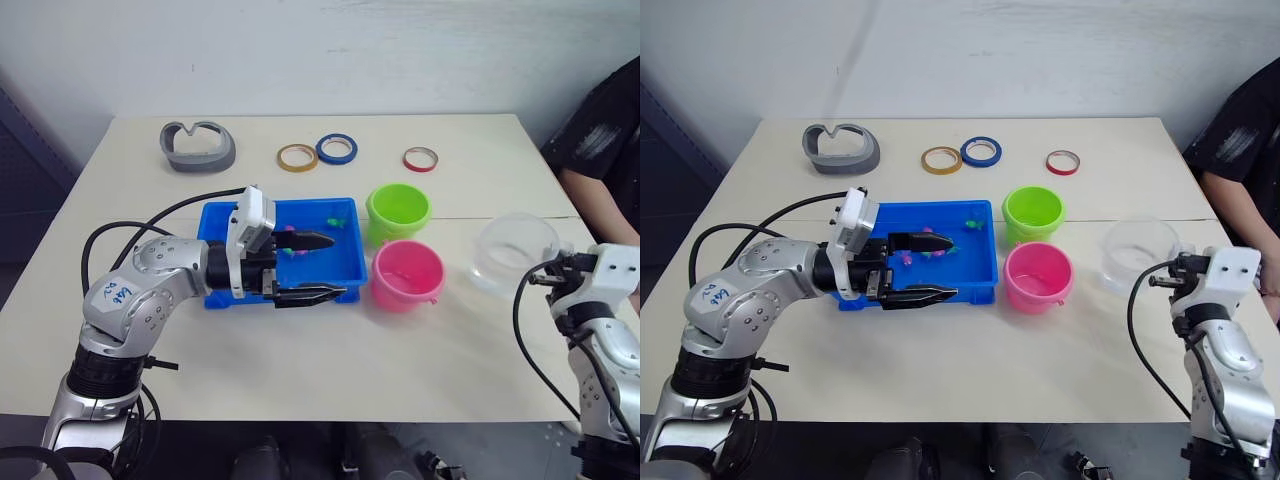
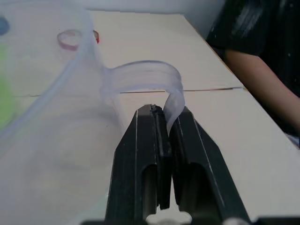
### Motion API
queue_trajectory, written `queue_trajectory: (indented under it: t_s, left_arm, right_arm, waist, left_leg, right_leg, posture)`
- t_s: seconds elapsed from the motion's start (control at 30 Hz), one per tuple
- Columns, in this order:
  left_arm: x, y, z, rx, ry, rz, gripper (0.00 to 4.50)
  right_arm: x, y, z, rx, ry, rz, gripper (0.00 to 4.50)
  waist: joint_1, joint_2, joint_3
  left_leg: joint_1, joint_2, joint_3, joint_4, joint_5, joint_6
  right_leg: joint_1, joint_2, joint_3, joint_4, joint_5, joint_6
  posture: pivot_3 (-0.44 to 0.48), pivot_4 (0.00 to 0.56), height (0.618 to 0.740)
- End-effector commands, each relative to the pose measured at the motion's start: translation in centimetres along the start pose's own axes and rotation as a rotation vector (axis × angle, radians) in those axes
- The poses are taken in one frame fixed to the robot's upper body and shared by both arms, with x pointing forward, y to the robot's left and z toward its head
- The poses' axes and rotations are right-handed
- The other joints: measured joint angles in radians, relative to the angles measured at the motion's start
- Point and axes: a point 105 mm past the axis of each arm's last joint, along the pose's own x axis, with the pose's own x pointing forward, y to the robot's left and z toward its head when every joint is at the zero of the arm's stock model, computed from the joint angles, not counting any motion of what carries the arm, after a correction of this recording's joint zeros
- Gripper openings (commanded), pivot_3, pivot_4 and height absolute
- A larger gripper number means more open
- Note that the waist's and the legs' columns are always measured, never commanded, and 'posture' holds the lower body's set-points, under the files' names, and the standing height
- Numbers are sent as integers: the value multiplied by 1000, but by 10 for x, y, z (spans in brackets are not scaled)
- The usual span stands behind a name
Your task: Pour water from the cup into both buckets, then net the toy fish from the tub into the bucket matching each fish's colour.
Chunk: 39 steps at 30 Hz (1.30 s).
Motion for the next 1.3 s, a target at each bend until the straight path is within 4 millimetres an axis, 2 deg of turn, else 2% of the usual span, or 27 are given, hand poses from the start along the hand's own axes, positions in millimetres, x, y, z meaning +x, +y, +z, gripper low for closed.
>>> queue_trajectory:
  t_s: [0.03, 0.27, 0.5, 0.63, 1.07, 1.3]
  left_arm:
    - [-1, -3, 7, 35, -15, -8, 4500]
    - [-1, -3, 7, 35, -17, -2, 4500]
    - [-1, -3, 8, 37, -17, 6, 4500]
    - [-1, -3, 8, 37, -17, 13, 4500]
    - [-2, -2, 8, 37, -16, 16, 4500]
    - [-2, -2, 8, 37, -16, 15, 4500]
  right_arm:
    - [2, 12, 34, -103, -111, 44, 104]
    - [8, 33, 56, -332, -172, 94, 104]
    - [9, 37, 63, -473, -208, 113, 104]
    - [9, 47, 67, -621, -256, 142, 104]
    - [6, 62, 76, -910, -358, 164, 104]
    - [6, 67, 80, -971, -393, 167, 104]
  waist:
    - [0, 0, 0]
    - [1, 0, 0]
    - [2, 0, 0]
    - [-1, 0, 0]
    - [0, 0, 0]
    - [0, 0, 0]
  left_leg:
    - [0, 0, 0, 0, 0, 0]
    - [0, 0, 0, 0, 0, 0]
    - [-1, 0, 0, 0, 0, 0]
    - [-1, 0, 0, 0, 0, 0]
    - [0, 0, 0, 0, 0, 0]
    - [-1, 0, 0, 0, 0, 0]
  right_leg:
    - [0, 0, 0, 0, 0, 0]
    - [0, 0, 0, 0, 0, 0]
    - [0, 0, 0, -1, 0, 0]
    - [-1, 0, 0, -1, 0, 0]
    - [-1, 0, 0, -1, 0, 0]
    - [-1, 0, 0, -1, 0, 0]
  posture:
    - [0, 150, 740]
    - [0, 150, 740]
    - [0, 150, 740]
    - [0, 150, 740]
    - [0, 150, 740]
    - [0, 150, 740]
